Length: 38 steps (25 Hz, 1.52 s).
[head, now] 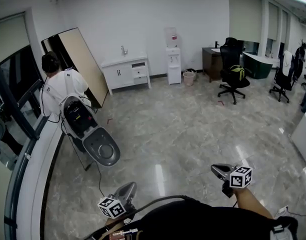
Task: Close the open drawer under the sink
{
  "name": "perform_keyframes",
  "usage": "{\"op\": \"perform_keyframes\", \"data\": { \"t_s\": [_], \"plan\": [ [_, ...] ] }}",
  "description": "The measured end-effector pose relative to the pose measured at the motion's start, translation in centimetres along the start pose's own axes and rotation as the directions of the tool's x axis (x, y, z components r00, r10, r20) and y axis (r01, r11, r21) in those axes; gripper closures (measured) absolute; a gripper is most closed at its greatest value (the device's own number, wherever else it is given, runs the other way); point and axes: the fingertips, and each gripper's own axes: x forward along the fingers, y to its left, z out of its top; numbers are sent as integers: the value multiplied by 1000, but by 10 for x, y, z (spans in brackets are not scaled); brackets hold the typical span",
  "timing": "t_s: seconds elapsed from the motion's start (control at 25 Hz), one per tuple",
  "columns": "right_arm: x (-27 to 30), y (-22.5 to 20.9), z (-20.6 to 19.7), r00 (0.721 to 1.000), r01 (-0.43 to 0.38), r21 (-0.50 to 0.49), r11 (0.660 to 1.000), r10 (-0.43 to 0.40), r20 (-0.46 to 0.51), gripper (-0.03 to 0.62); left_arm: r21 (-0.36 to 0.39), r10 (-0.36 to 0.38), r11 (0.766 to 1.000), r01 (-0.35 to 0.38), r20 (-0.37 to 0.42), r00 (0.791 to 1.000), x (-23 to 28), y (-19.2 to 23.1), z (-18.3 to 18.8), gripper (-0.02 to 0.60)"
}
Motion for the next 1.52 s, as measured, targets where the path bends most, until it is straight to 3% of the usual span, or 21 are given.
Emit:
{"op": "perform_keyframes", "data": {
  "t_s": [0.24, 0.44, 0.68, 0.84, 1.08, 1.24, 1.52],
  "plan": [
    [99, 11, 63, 999, 17, -55, 998, -14, 46, 592, 31, -47, 998, 47, -17, 999, 16, 86, 66, 584],
    [169, 18, 68, 1000, 1, -71, 997, -1, 9, 592, 36, -46, 998, 47, -22, 999, 23, 153, 91, 584],
    [216, -7, 84, 1000, 1, -37, 999, -1, -9, 592, 6, -29, 1000, 30, -29, 999, 39, 189, 100, 584],
    [258, -27, 105, 998, -59, -43, 997, 59, -11, 592, 12, 23, 1000, -22, -24, 999, 51, 210, 112, 583],
    [310, -91, 158, 988, -153, -25, 988, 153, -4, 592, 30, 123, 992, -124, 34, 992, 104, 228, 146, 584],
    [325, -143, 197, 980, -198, -66, 978, 197, -21, 592, 41, 167, 985, -169, 51, 985, 161, 226, 160, 584],
    [339, -241, 235, 975, -224, -70, 972, 223, -21, 592, 31, 171, 984, -174, 89, 981, 269, 219, 161, 584]
  ]
}}
